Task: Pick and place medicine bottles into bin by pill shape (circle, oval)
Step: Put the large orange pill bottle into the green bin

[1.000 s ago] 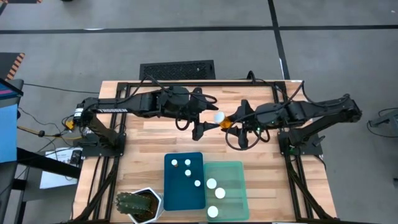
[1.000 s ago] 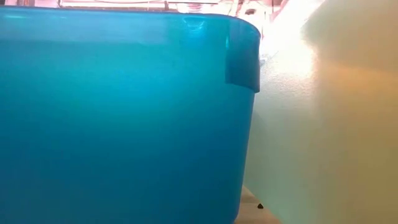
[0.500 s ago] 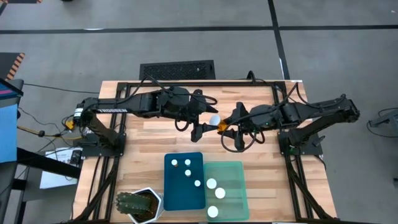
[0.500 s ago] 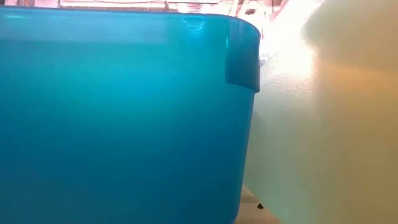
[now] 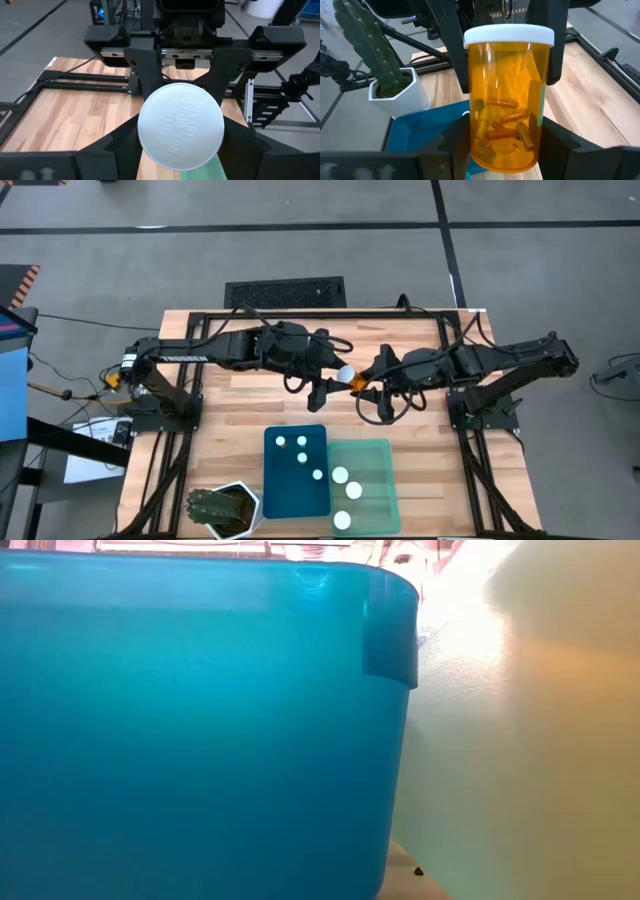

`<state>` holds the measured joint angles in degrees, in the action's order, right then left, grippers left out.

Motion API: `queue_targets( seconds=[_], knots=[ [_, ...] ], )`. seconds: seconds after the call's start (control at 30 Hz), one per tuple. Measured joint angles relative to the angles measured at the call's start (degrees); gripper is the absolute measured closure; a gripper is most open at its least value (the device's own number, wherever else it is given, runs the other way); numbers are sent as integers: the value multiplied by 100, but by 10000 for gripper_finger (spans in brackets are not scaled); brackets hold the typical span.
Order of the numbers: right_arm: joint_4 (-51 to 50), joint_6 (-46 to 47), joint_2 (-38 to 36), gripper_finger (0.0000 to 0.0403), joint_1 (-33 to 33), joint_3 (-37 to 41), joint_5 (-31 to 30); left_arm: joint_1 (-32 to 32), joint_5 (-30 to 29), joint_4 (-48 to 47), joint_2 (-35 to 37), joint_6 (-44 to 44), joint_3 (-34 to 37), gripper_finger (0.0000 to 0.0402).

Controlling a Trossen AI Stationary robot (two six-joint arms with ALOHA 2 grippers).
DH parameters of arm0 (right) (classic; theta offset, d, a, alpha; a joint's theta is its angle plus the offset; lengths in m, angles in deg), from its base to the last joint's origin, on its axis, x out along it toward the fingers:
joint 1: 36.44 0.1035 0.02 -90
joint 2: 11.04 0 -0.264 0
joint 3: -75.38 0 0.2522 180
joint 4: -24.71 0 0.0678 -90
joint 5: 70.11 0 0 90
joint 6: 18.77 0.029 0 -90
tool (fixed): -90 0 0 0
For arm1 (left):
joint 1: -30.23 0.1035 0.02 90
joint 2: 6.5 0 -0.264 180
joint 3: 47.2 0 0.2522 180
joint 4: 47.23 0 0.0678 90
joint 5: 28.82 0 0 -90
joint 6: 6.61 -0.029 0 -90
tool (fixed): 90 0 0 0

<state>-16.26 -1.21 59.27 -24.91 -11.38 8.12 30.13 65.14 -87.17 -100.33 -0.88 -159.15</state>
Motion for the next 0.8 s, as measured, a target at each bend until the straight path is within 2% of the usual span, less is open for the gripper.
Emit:
queue_targets(
  seconds=[0.13, 0.47, 0.63, 0.8],
  knots=[
    [-2, -8, 0, 206, 0, 0, 20, 0, -1, 3, -2, -15, 0, 207],
    [-52, -13, 0, 203, -2, -2, 178, -2, -6, 7, -5, 9, 0, 203],
    [-269, -31, -29, 156, -2, -2, 392, -2, 9, 1, -12, 7, 2, 203],
    [-984, 115, -276, 103, 66, -2, 545, 8, -109, -19, -10, 31, 2, 203]
  ],
)
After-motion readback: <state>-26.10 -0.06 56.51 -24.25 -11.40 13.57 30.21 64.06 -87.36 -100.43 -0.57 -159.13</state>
